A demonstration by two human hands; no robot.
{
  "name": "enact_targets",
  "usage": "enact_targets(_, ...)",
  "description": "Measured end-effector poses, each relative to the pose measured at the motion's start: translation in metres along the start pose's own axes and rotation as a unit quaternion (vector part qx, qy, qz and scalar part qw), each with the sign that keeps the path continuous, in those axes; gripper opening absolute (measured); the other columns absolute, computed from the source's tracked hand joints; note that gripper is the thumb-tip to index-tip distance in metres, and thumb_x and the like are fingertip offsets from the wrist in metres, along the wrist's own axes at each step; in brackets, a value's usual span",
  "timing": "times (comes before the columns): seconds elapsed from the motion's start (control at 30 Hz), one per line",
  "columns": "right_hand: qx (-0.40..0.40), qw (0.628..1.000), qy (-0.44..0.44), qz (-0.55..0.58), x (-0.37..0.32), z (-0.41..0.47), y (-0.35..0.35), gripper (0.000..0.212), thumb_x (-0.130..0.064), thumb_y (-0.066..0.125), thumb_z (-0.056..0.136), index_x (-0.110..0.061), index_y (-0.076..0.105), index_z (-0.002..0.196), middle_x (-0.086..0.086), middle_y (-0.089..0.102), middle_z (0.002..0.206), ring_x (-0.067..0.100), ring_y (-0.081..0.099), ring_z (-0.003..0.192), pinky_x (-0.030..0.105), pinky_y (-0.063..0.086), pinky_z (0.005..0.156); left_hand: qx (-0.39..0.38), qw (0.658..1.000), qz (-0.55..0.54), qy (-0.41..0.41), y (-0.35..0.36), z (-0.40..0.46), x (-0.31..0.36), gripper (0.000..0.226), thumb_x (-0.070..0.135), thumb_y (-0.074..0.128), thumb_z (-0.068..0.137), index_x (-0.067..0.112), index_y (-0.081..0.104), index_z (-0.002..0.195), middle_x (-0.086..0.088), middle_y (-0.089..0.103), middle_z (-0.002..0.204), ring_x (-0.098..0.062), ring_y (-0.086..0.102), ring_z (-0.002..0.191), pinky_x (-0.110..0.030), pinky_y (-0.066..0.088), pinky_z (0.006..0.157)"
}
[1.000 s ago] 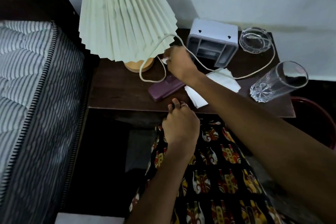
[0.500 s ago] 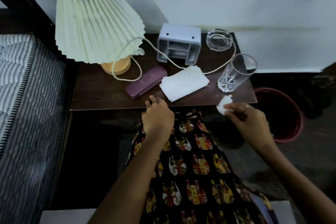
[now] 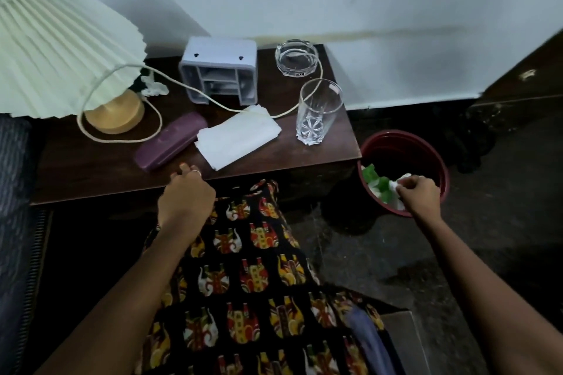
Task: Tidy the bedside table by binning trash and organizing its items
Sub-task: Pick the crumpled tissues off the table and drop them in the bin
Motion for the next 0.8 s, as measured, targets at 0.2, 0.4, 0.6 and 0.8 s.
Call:
enact_targets(0.2,0.028,0.999,-0.013,0.019,-0.024,0.028,-0.012,0.027,-0.008,0.055,0.084,-0.001,0.069,0.106,0.022,0.069,0.106,0.033,0.065,0.099,0.028,0.045,0.080,0.011,1.000,0.014,0.000,0.002,0.002,0.000,0.048,0.013,0.031,0.094,0.002,0.032,0.140,-0.026,0.045,0.137,-0.044,0.048,0.119,-0.050,0.042,0.094)
enact_targets(0.4,0.077,0.991,-0.065,0.089,-0.070,0.018,-0.026,0.023,-0.006,0.053,0.087,-0.002,0.070,0.101,0.018,0.071,0.099,0.014,0.059,0.083,0.022,0.045,0.076,-0.007,1.000,0.024,0.011,0.000,0.003,-0.004,0.052,0.016,0.031,0.095,0.010,0.027,0.146,-0.020,0.037,0.147,-0.040,0.042,0.128,-0.049,0.038,0.100)
enact_targets(0.6,0.135,0.959,-0.180,0.172,-0.141,-0.019,-0.053,0.019,-0.013,0.056,0.087,-0.007,0.070,0.098,0.010,0.070,0.087,0.010,0.061,0.074,0.000,0.041,0.060,-0.051,0.998,0.021,0.039,-0.002,0.000,-0.007,0.057,0.015,0.032,0.097,0.012,0.013,0.151,-0.010,0.010,0.160,-0.032,0.019,0.144,-0.049,0.032,0.108)
enact_targets(0.8,0.053,0.913,-0.325,0.242,-0.238,-0.091,-0.042,0.015,-0.013,0.059,0.084,-0.012,0.070,0.094,-0.001,0.070,0.088,0.003,0.065,0.077,0.014,0.051,0.070,-0.070,0.996,-0.019,0.056,-0.003,0.001,-0.021,0.062,0.017,0.033,0.095,0.019,0.010,0.152,-0.001,0.002,0.161,-0.027,0.015,0.146,-0.049,0.030,0.108)
Point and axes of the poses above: each hand's wrist, its own z-axis towards the middle knuckle, its own y-axis out of the palm, x = y × z, the point moved 1 cm from there along z, towards the middle knuckle
